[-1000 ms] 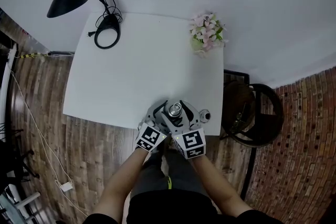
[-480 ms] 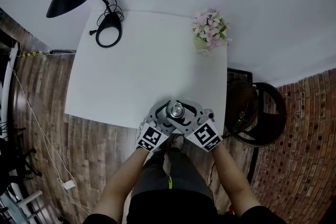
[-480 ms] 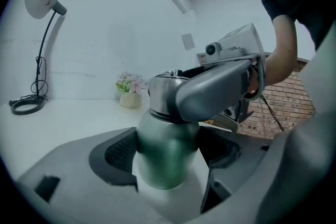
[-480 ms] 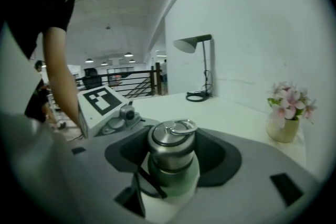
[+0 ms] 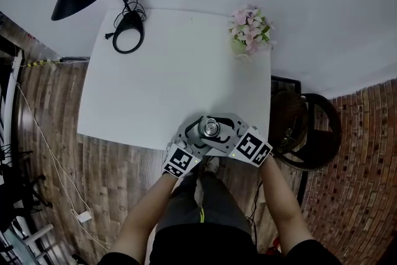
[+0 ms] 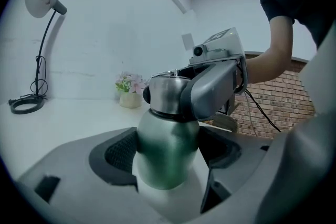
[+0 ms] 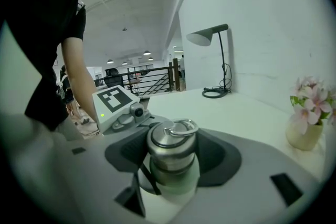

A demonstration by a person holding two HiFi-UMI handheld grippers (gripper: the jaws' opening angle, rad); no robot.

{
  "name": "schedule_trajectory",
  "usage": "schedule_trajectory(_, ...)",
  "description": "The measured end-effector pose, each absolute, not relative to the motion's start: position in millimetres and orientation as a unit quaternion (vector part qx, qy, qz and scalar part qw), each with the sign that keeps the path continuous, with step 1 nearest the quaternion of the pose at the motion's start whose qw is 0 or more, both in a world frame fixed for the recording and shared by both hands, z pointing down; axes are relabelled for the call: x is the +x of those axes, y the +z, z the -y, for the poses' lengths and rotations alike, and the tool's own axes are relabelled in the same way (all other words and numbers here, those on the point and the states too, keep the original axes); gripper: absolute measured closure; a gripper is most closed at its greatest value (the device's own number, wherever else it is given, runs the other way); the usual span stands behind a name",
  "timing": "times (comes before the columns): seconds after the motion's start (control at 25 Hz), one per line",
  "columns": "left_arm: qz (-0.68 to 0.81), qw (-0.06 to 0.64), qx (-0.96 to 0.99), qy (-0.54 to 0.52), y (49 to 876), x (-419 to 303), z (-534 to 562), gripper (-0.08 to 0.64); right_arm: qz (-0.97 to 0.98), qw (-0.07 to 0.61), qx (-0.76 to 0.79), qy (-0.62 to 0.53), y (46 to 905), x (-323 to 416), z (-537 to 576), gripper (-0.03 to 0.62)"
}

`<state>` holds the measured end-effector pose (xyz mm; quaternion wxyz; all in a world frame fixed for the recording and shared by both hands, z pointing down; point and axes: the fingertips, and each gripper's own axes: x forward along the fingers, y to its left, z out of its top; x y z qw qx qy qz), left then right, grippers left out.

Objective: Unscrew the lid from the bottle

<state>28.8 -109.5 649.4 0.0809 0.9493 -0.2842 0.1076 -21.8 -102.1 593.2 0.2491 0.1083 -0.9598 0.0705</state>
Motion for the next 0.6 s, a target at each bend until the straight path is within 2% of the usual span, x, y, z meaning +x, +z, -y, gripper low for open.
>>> schedule_trajectory(0.12,0.285,0.082,0.949,0.108,650,29,110,0.184,0.956,0.256,0.123,0.067,595,-21,105,0.322)
schedule_trajectory(0.2,0.285,0.083,0.949,0.109,651,29,111,0.184,0.952,0.269,0.137,0.061,599,-19,105,0.279)
schedule_trajectory(0.32,0.286,0.085,0.948,0.112,651,29,111,0.183,0.949,0.264,0.162,0.064,595,-15,100,0.264)
schedule_trajectory(0.6,0.29,0.085,0.947,0.112,651,27,110,0.183,0.894,0.204,0.388,0.094,587,7,101,0.264)
